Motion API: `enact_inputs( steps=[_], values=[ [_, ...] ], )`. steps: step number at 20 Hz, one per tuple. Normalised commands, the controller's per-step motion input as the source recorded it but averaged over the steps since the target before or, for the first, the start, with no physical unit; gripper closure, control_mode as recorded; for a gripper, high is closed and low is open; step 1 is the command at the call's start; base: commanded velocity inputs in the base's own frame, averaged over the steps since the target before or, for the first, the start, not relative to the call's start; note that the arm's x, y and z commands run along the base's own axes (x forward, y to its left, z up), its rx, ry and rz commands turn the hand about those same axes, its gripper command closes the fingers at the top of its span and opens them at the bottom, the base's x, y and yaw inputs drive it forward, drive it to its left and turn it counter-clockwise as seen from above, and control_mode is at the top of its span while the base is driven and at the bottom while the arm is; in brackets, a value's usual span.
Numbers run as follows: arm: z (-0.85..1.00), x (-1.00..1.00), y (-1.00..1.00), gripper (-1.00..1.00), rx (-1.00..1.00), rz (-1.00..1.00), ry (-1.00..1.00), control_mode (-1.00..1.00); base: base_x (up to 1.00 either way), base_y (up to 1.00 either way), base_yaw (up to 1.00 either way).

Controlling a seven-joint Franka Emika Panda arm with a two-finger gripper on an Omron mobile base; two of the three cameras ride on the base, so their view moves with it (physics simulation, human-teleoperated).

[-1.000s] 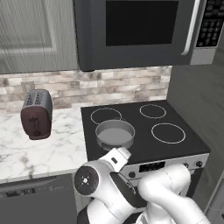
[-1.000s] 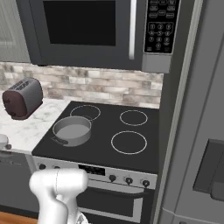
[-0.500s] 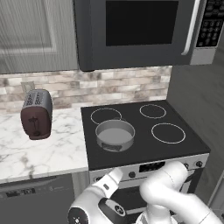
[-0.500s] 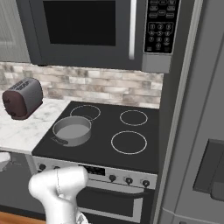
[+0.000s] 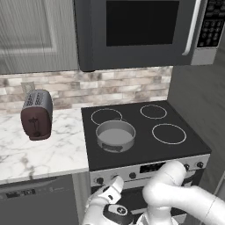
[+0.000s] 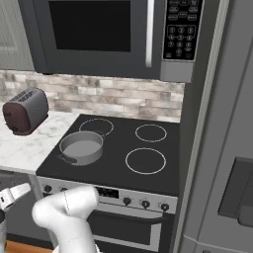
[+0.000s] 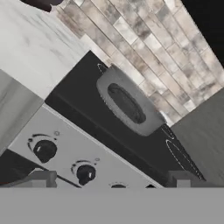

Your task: Turn off the front left burner of the stove.

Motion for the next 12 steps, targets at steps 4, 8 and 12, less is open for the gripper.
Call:
enact_inputs(
  steps=[4,8,12],
  values=[
    [-0.44,0.57,0.38,-1.00,0.00,0.00,-0.09,-1.00,0.00,0.00,0.00],
    [-0.47,0.41,0.46,-1.00,0.00,0.00,-0.14,-1.00,0.00,0.00,0.00],
    [-0.46,0.11,0.39,-1.00,-0.02,-0.02,-0.18,-1.00,0.00,0.00,0.00]
  ],
)
